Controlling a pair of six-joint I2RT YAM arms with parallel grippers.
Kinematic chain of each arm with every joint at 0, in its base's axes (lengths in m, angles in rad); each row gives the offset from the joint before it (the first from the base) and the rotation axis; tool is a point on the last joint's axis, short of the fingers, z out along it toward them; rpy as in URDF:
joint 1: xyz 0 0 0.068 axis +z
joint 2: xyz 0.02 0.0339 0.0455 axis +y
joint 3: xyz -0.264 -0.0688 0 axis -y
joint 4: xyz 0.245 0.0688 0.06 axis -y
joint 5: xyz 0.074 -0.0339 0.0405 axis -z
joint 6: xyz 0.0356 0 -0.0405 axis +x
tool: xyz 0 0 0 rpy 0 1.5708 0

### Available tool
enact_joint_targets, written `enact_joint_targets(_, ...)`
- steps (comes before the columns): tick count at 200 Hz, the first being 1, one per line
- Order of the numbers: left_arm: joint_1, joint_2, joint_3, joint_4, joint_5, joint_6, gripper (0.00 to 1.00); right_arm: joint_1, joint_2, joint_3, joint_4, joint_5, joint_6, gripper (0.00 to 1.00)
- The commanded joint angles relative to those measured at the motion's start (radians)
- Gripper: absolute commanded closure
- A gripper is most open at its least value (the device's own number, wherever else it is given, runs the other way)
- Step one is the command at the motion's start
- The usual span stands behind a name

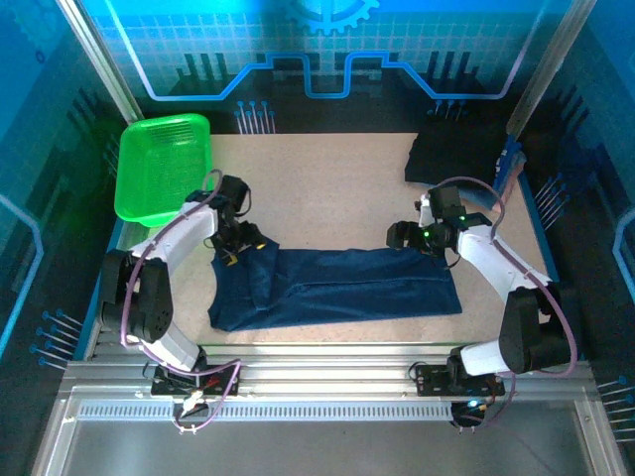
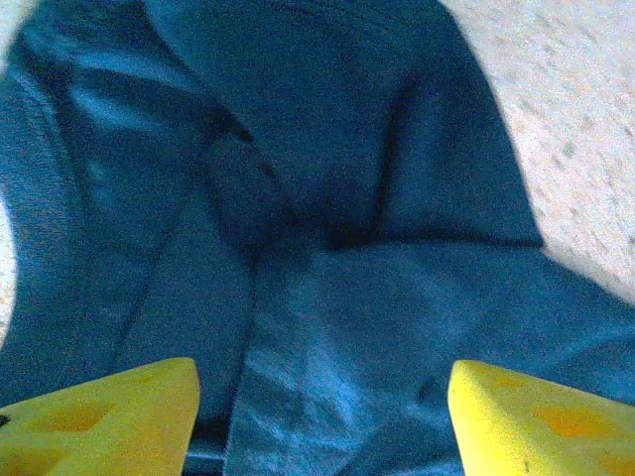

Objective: Fold and stack the t-shirts

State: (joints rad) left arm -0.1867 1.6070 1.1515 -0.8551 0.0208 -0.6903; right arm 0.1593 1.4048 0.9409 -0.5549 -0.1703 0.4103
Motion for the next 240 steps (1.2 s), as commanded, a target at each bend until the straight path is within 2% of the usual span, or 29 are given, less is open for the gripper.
enact_joint_targets(1, 0.024, 0.012, -0.011, 0.056, 0.057, 0.039, 0.4, 0.014, -0.009, -0.014, 0.013, -0.032, -0.028, 0.12)
enact_joint_targets(67, 0.028, 0.087, -0.029, 0.09, 0.09, 0.069, 0.5, 0.014, 0.011, -0.008, 0.01, -0.036, -0.041, 0.11)
enact_joint_targets(131, 0.029, 0.093, -0.068, 0.106, 0.103, 0.069, 0.6, 0.015, 0.028, -0.007, 0.016, -0.038, -0.044, 0.12)
enact_joint_targets(184, 0.029, 0.083, -0.073, 0.102, 0.077, 0.069, 0.91, 0.019, 0.048, -0.016, 0.042, -0.052, -0.033, 0.12)
enact_joint_targets(207, 0.03, 0.043, -0.064, 0.074, 0.055, 0.066, 0.96, 0.031, 0.082, -0.014, 0.044, -0.052, -0.017, 0.13)
enact_joint_targets(240, 0.036, -0.073, -0.102, 0.026, 0.025, 0.022, 0.98, 0.052, 0.157, 0.013, 0.022, -0.011, 0.02, 0.13)
